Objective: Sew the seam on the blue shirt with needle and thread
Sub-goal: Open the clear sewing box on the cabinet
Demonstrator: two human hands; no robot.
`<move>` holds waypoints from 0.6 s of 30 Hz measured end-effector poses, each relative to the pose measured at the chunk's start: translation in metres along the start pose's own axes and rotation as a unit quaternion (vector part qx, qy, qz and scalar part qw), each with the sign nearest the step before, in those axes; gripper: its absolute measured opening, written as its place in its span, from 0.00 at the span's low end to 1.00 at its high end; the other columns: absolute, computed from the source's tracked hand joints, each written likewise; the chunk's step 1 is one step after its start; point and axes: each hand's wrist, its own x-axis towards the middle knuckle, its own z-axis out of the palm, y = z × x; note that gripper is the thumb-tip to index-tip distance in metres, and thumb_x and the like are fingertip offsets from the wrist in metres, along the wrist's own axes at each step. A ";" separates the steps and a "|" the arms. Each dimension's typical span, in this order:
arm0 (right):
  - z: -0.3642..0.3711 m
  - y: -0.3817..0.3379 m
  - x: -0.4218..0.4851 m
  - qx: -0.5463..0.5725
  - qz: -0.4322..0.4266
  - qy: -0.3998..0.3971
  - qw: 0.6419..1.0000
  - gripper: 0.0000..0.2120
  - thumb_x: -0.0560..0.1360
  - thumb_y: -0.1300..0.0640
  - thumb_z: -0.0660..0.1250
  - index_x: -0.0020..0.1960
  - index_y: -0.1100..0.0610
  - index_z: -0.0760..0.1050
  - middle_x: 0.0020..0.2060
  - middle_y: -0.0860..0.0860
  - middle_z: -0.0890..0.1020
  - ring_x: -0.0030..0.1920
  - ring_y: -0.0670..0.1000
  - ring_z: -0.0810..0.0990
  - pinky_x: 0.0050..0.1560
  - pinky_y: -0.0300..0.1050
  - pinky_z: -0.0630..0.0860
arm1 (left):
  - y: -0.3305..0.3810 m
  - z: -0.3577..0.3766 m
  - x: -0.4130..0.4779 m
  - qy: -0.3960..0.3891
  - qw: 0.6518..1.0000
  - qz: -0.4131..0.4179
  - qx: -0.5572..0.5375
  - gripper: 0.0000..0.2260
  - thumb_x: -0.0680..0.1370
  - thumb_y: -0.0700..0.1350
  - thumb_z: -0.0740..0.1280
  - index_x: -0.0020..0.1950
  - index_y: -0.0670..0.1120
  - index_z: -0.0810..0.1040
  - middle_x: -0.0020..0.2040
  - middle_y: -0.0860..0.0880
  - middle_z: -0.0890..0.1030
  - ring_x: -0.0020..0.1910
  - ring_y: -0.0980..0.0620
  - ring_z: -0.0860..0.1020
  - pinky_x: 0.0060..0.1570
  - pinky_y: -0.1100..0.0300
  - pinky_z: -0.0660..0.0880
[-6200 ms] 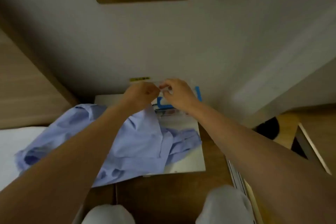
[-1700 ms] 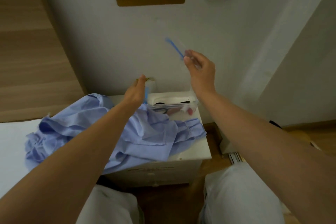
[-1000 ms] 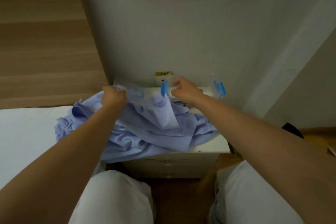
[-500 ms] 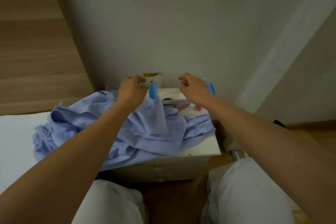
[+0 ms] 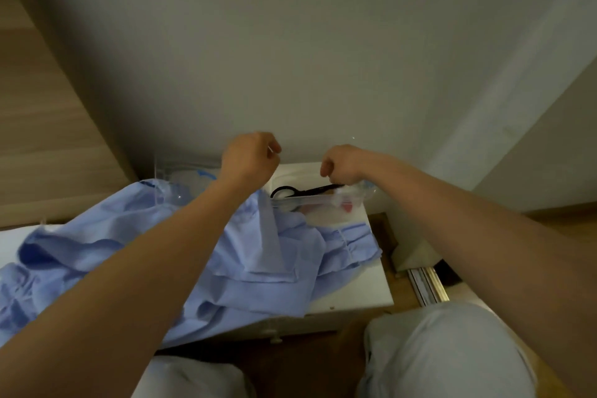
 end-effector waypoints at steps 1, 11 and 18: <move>0.002 -0.001 0.005 -0.041 0.005 -0.021 0.999 0.16 0.78 0.66 0.62 0.64 0.62 0.76 0.62 0.57 0.78 0.60 0.56 0.78 0.59 0.47 0.76 | 0.001 0.000 0.003 -0.004 1.000 0.003 0.008 0.11 0.76 0.40 0.64 0.55 0.46 0.81 0.51 0.46 0.83 0.51 0.44 0.79 0.49 0.56 0.74; 0.022 -0.005 0.037 -0.263 0.033 -0.110 0.958 0.13 0.79 0.60 0.63 0.61 0.63 0.76 0.39 0.53 0.74 0.36 0.52 0.71 0.42 0.45 0.69 | 0.003 0.005 0.008 -0.047 0.998 0.036 0.036 0.10 0.77 0.43 0.63 0.54 0.47 0.82 0.51 0.47 0.82 0.50 0.45 0.78 0.45 0.59 0.70; 0.020 -0.004 0.030 -0.271 -0.031 -0.136 0.952 0.14 0.79 0.55 0.64 0.61 0.61 0.76 0.56 0.56 0.79 0.47 0.54 0.74 0.43 0.45 0.73 | 0.004 0.007 0.007 -0.064 0.996 0.033 0.045 0.10 0.77 0.43 0.64 0.53 0.48 0.83 0.50 0.46 0.83 0.50 0.44 0.79 0.50 0.51 0.77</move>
